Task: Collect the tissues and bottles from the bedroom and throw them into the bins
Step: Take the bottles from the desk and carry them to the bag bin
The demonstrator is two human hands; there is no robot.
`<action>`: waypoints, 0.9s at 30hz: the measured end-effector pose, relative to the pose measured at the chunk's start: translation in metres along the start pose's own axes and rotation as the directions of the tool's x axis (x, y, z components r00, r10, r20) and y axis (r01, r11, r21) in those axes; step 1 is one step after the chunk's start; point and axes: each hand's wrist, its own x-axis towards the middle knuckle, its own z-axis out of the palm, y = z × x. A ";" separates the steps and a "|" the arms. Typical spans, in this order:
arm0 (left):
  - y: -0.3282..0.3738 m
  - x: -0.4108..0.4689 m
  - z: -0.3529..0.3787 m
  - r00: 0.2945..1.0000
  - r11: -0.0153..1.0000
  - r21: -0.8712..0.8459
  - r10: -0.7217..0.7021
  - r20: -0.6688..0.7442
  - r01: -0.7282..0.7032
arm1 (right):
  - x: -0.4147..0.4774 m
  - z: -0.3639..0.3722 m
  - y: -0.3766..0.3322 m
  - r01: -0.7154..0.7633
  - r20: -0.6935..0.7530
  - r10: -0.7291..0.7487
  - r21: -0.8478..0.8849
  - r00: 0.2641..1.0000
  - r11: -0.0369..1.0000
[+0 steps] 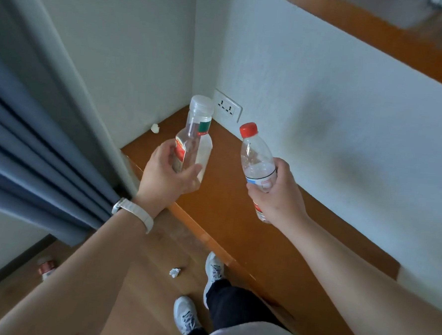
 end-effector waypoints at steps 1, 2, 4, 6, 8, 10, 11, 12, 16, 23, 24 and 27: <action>0.002 -0.007 0.001 1.000 1.000 0.003 0.005 0.012 -0.005 | -0.008 -0.003 0.002 -0.005 -0.009 0.005 0.005 1.000 1.000; 0.004 -0.014 0.004 1.000 1.000 0.008 0.006 0.020 -0.007 | -0.016 -0.006 0.005 -0.009 -0.016 0.010 0.008 1.000 1.000; 0.007 -0.029 0.009 0.999 1.000 0.012 0.017 0.037 -0.017 | -0.032 -0.013 0.010 -0.013 -0.022 0.013 -0.004 1.000 1.000; 0.012 -0.044 0.014 0.997 0.999 0.022 0.042 0.071 -0.044 | -0.045 -0.022 0.015 0.003 -0.028 -0.004 -0.020 1.000 1.000; 0.017 -0.057 0.020 0.991 0.996 0.046 0.073 0.111 -0.079 | -0.056 -0.033 0.019 0.005 -0.048 -0.007 -0.030 0.999 1.000; 0.027 -0.070 0.029 0.987 0.993 0.058 0.090 0.136 -0.098 | -0.069 -0.045 0.025 -0.013 -0.082 0.012 -0.014 0.997 1.000; 0.032 -0.077 0.034 0.986 0.993 0.059 0.091 0.140 -0.100 | -0.076 -0.051 0.029 -0.026 -0.101 0.026 -0.002 0.995 1.000; 0.038 -0.084 0.040 0.986 0.994 0.052 0.089 0.144 -0.097 | -0.085 -0.059 0.034 -0.040 -0.120 0.041 0.008 0.992 0.999; 0.067 -0.118 0.072 0.969 0.990 -0.002 0.136 0.206 -0.139 | -0.125 -0.099 0.057 -0.085 -0.197 0.093 0.050 0.976 0.995; 0.132 -0.219 0.150 0.879 0.962 -0.101 0.271 0.392 -0.252 | -0.248 -0.191 0.118 -0.181 -0.362 0.226 0.153 0.904 0.972; 0.143 -0.239 0.162 0.861 0.959 -0.120 0.282 0.424 -0.255 | -0.270 -0.205 0.128 -0.199 -0.372 0.245 0.159 0.895 0.967; 0.181 -0.297 0.199 0.809 0.947 -0.189 0.320 0.493 -0.260 | -0.336 -0.248 0.158 -0.222 -0.438 0.287 0.195 0.852 0.955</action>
